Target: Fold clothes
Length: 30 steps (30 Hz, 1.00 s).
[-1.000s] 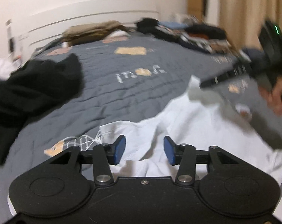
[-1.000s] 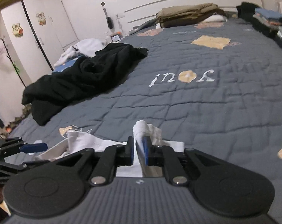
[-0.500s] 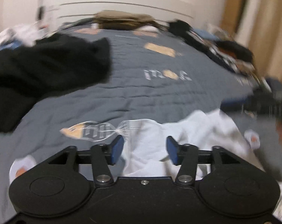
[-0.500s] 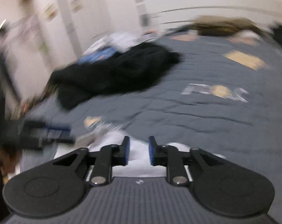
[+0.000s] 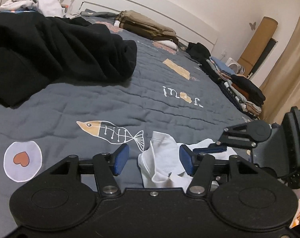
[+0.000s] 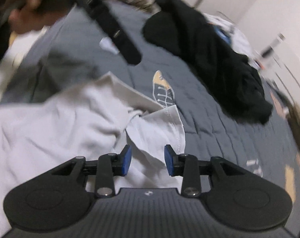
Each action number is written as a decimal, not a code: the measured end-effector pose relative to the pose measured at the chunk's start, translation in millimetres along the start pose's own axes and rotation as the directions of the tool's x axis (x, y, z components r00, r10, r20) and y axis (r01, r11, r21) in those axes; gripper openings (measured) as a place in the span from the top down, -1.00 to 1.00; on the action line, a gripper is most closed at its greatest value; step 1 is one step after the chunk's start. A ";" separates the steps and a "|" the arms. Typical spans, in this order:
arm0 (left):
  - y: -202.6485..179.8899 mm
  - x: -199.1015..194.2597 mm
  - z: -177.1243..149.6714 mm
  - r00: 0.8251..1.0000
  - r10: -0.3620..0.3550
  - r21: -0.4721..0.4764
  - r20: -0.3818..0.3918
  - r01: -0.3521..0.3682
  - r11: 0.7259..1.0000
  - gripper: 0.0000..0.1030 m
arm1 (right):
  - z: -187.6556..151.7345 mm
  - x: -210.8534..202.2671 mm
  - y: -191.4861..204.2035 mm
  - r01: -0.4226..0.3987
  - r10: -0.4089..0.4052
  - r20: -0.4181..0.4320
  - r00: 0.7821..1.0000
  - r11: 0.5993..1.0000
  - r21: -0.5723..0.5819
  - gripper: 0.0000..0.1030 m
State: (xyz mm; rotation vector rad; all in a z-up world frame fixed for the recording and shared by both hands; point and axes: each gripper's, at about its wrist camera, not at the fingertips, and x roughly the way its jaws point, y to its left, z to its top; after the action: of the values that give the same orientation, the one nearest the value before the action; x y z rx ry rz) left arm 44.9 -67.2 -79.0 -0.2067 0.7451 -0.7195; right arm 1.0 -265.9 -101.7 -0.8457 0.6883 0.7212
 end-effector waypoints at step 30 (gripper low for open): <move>-7.5 13.8 -4.2 0.998 -0.024 0.077 -0.064 0.029 0.997 -0.35 | 10.2 28.5 -76.7 -0.169 0.120 0.132 0.984 0.865 0.472 0.89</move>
State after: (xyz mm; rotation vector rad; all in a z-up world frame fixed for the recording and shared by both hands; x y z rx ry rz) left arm 45.2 -81.6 -86.5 -0.1229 0.7742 -0.7816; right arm 79.9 -285.0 -87.3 -0.2973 0.8048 0.6789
